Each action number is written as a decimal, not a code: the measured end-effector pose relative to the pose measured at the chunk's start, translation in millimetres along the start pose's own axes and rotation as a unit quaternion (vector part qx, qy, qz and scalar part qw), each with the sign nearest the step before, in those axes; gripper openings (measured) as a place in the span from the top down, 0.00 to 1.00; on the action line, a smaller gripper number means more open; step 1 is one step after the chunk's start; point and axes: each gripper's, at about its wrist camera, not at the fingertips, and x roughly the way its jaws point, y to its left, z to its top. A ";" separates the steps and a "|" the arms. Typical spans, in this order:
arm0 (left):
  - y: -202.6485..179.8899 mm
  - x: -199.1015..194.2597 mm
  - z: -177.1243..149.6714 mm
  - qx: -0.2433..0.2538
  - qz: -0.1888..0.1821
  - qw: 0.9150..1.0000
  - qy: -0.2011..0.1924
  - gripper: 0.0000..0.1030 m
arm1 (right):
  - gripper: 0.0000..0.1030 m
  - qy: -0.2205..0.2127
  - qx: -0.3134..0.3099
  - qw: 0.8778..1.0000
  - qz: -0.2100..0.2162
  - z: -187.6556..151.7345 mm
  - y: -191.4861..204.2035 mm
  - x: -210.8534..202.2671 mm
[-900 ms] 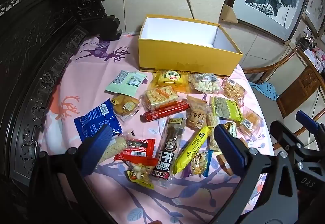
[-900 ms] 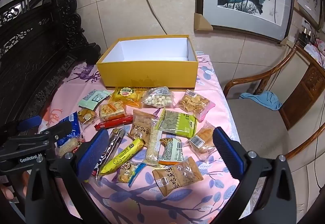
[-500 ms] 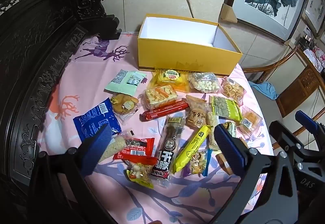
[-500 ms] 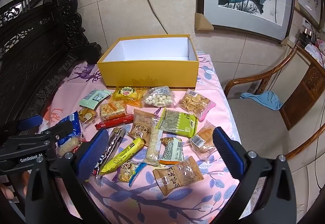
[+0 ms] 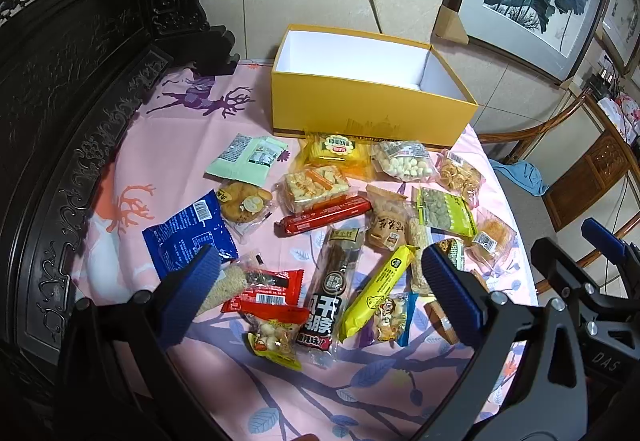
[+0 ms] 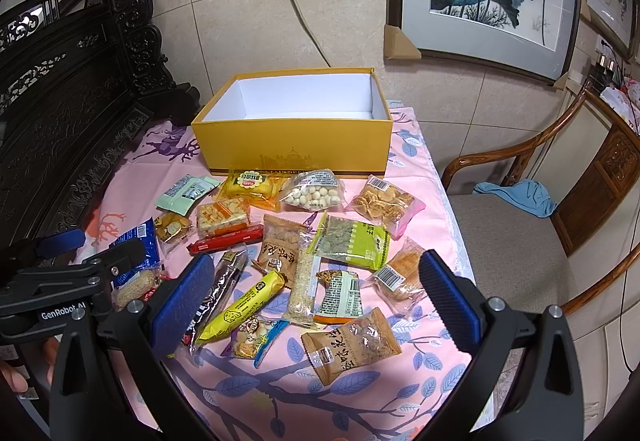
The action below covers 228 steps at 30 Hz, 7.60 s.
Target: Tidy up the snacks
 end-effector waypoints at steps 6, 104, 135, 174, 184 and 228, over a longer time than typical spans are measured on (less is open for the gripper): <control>-0.2 -0.2 -0.3 -0.001 0.000 1.000 0.002 0.02 | 0.01 0.002 0.000 1.000 0.000 -0.4 0.3 0.8; 1.5 124.0 -44.6 0.032 0.010 0.993 0.117 0.02 | 0.15 0.191 0.000 0.981 -0.031 -107.3 -35.5 148.3; -23.6 143.4 -44.5 0.058 -0.021 0.991 0.116 0.73 | 0.88 0.164 0.017 0.986 0.002 -88.4 -36.8 120.9; -37.1 190.5 235.2 -0.050 -0.046 0.996 0.051 0.72 | 0.88 0.080 -0.021 0.995 0.059 205.9 2.9 225.8; -29.0 208.3 244.6 -0.076 -0.027 0.995 0.065 0.08 | 0.64 0.120 -0.030 0.992 0.026 217.2 -0.1 256.6; -24.3 96.5 -37.4 0.068 -0.055 0.990 0.108 0.03 | 0.51 0.213 0.059 0.975 0.033 -46.2 -20.4 182.9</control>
